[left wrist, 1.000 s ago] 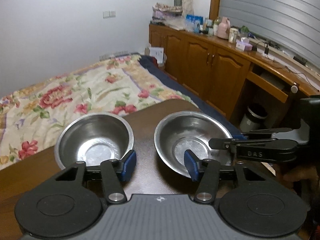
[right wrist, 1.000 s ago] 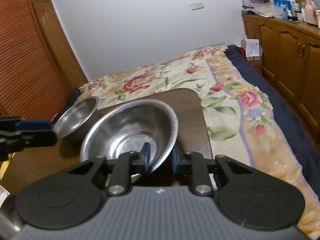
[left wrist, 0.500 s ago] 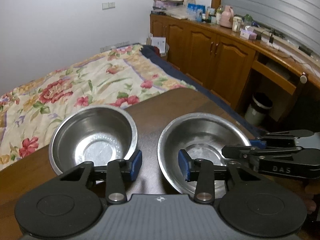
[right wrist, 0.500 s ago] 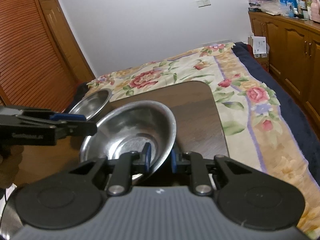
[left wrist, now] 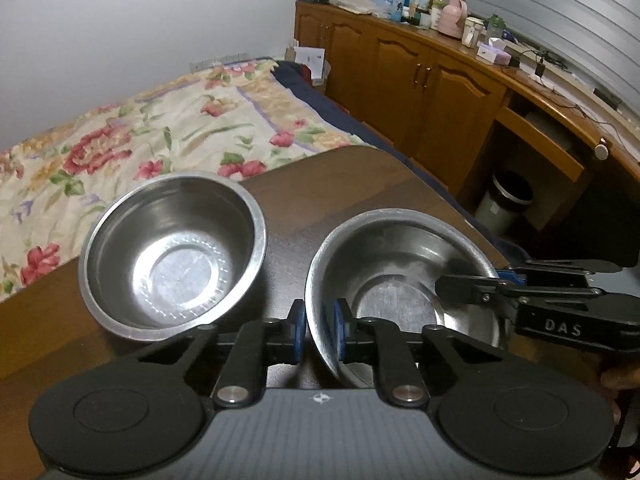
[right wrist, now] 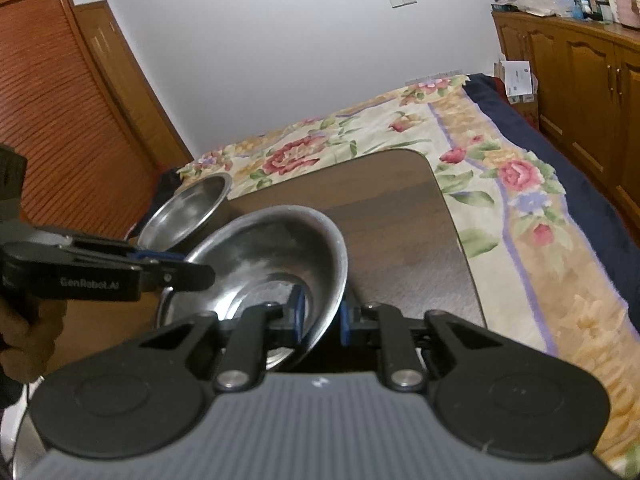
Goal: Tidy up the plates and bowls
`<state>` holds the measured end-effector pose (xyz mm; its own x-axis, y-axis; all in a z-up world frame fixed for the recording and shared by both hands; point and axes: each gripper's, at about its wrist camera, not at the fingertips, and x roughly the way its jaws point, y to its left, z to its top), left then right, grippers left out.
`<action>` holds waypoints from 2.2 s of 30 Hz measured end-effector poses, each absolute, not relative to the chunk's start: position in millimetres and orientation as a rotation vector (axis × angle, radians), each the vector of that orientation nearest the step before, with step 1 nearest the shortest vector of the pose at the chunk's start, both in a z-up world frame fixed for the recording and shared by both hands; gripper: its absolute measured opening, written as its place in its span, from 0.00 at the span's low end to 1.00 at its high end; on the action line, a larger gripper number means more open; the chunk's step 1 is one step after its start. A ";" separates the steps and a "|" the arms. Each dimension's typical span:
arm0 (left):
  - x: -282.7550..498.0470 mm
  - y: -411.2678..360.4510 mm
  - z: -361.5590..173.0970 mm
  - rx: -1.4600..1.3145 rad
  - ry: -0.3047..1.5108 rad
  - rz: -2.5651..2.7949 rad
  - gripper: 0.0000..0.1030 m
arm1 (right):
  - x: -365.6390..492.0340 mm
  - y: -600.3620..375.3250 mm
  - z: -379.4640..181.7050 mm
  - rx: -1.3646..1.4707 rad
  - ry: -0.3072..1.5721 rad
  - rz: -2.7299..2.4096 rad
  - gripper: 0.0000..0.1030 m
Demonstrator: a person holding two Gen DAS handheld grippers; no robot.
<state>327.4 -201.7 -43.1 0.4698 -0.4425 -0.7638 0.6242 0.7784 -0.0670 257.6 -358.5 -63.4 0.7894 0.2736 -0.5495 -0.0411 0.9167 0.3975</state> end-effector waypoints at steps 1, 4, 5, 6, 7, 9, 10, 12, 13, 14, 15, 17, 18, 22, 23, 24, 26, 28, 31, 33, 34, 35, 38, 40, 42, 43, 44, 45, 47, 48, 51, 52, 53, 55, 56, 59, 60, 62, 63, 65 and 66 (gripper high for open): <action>324.1 -201.7 -39.8 0.238 0.845 -0.665 0.15 | 257.6 -359.4 -63.6 0.394 0.641 0.175 0.16; 319.6 -197.6 -29.7 0.225 0.816 -0.677 0.15 | 257.2 -363.5 -63.4 0.422 0.638 0.165 0.12; 317.2 -196.1 -24.8 0.220 0.802 -0.681 0.15 | 257.2 -365.6 -62.6 0.434 0.637 0.164 0.11; 315.7 -194.7 -21.3 0.216 0.791 -0.683 0.15 | 256.5 -366.4 -61.3 0.444 0.636 0.164 0.10; 312.9 -193.3 -16.3 0.213 0.776 -0.684 0.15 | 255.1 -366.7 -59.4 0.450 0.631 0.164 0.10; 307.7 -191.8 -7.9 0.213 0.749 -0.682 0.15 | 251.1 -365.0 -52.0 0.447 0.610 0.164 0.10; 304.4 -190.6 -3.5 0.215 0.734 -0.682 0.15 | 248.7 -363.7 -47.5 0.443 0.599 0.164 0.10; 298.4 -187.7 3.8 0.215 0.713 -0.686 0.15 | 243.6 -361.4 -38.9 0.435 0.576 0.164 0.10; 295.6 -186.3 7.2 0.212 0.708 -0.690 0.15 | 240.6 -359.6 -33.6 0.428 0.563 0.163 0.10; 292.6 -184.5 10.4 0.211 0.703 -0.694 0.15 | 237.9 -358.8 -29.2 0.422 0.552 0.162 0.10; 290.2 -182.6 12.9 0.210 0.697 -0.697 0.15 | 236.3 -358.5 -25.9 0.418 0.543 0.159 0.10; 283.2 -177.4 19.4 0.208 0.683 -0.699 0.15 | 231.3 -357.1 -18.4 0.413 0.527 0.156 0.10; 280.3 -174.6 21.9 0.207 0.676 -0.701 0.15 | 229.9 -356.9 -15.0 0.412 0.520 0.158 0.09; 267.1 -163.1 33.4 0.196 0.643 -0.693 0.15 | 221.6 -351.2 -2.1 0.404 0.490 0.170 0.09; 263.7 -159.9 35.7 0.194 0.636 -0.690 0.15 | 219.6 -349.1 0.1 0.400 0.485 0.172 0.09; 258.3 -156.6 36.6 0.193 0.629 -0.688 0.15 | 217.1 -346.7 2.6 0.396 0.479 0.175 0.09; 250.1 -148.6 38.1 0.193 0.617 -0.680 0.15 | 212.3 -341.8 6.0 0.392 0.469 0.183 0.09; 241.1 -142.1 38.1 0.204 0.608 -0.668 0.13 | 208.5 -337.0 7.5 0.393 0.462 0.192 0.09; 231.7 -130.8 39.4 0.206 0.603 -0.663 0.13 | 202.9 -329.1 8.4 0.389 0.457 0.203 0.09; 226.1 -124.6 40.0 0.205 0.600 -0.661 0.13 | 199.4 -323.7 7.8 0.386 0.456 0.212 0.09; 222.8 -122.7 40.8 0.205 0.597 -0.659 0.13 | 196.7 -321.5 8.1 0.386 0.455 0.216 0.09; 219.6 -120.7 41.1 0.205 0.595 -0.657 0.13 | 194.2 -319.4 8.6 0.386 0.453 0.218 0.09; 208.9 -113.5 41.3 0.201 0.586 -0.653 0.13 | 186.4 -313.0 9.5 0.387 0.450 0.226 0.09; 201.7 -109.6 41.4 0.196 0.582 -0.651 0.13 | 181.3 -309.1 10.5 0.385 0.447 0.232 0.09; 195.2 -105.8 39.8 0.190 0.579 -0.648 0.13 | 176.1 -306.6 10.8 0.385 0.445 0.238 0.09; 191.3 -104.0 38.7 0.187 0.578 -0.647 0.13 | 173.7 -305.1 10.8 0.385 0.444 0.241 0.09; 187.8 -101.8 37.4 0.186 0.577 -0.646 0.13 | 170.9 -303.3 10.8 0.385 0.444 0.242 0.09; 184.8 -99.5 36.1 0.184 0.575 -0.643 0.13 | 167.9 -301.7 10.4 0.383 0.443 0.244 0.09; 178.3 -96.4 32.7 0.183 0.575 -0.639 0.13 | 164.8 -300.3 8.5 0.384 0.445 0.248 0.09; 174.9 -95.0 30.6 0.183 0.576 -0.637 0.13 | 162.9 -298.6 6.9 0.387 0.448 0.250 0.09; 168.6 -93.7 23.2 0.192 0.589 -0.636 0.13 | 155.8 -294.3 0.1 0.398 0.461 0.258 0.09; 166.3 -92.8 20.6 0.196 0.591 -0.636 0.13 | 154.1 -293.9 -2.7 0.400 0.466 0.259 0.09; 164.1 -92.2 17.8 0.201 0.593 -0.635 0.13 | 152.0 -293.4 -5.1 0.402 0.471 0.260 0.09; 160.4 -92.2 12.4 0.214 0.594 -0.630 0.13 | 150.0 -292.2 -10.0 0.411 0.482 0.261 0.09; 158.7 -91.2 9.7 0.216 0.594 -0.628 0.13 | 149.2 -291.5 -12.8 0.415 0.487 0.262 0.09; 152.3 -88.4 0.2 0.211 0.602 -0.624 0.13 | 144.9 -288.2 -19.6 0.422 0.502 0.263 0.09; 150.1 -87.2 -2.7 0.207 0.604 -0.623 0.13 | 144.5 -287.4 -21.9 0.422 0.508 0.261 0.09; 145.0 -85.4 -7.6 0.201 0.607 -0.620 0.13 | 142.0 -284.9 -23.3 0.410 0.513 0.259 0.10; 142.5 -84.7 -10.5 0.197 0.609 -0.615 0.13 | 139.4 -283.8 -23.3 0.404 0.513 0.258 0.10; 135.7 -84.2 -13.6 0.206 0.602 -0.603 0.13 | 137.0 -281.6 -23.5 0.396 0.516 0.256 0.10; 132.2 -83.9 -15.3 0.210 0.596 -0.596 0.13 | 134.9 -279.8 -24.4 0.392 0.516 0.255 0.10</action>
<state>132.2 -83.9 -15.3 0.6665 -0.4648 -0.5829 0.5825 0.8126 0.0180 134.9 -279.8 -24.4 0.8409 0.3317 -0.4276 -0.1375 0.8952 0.4240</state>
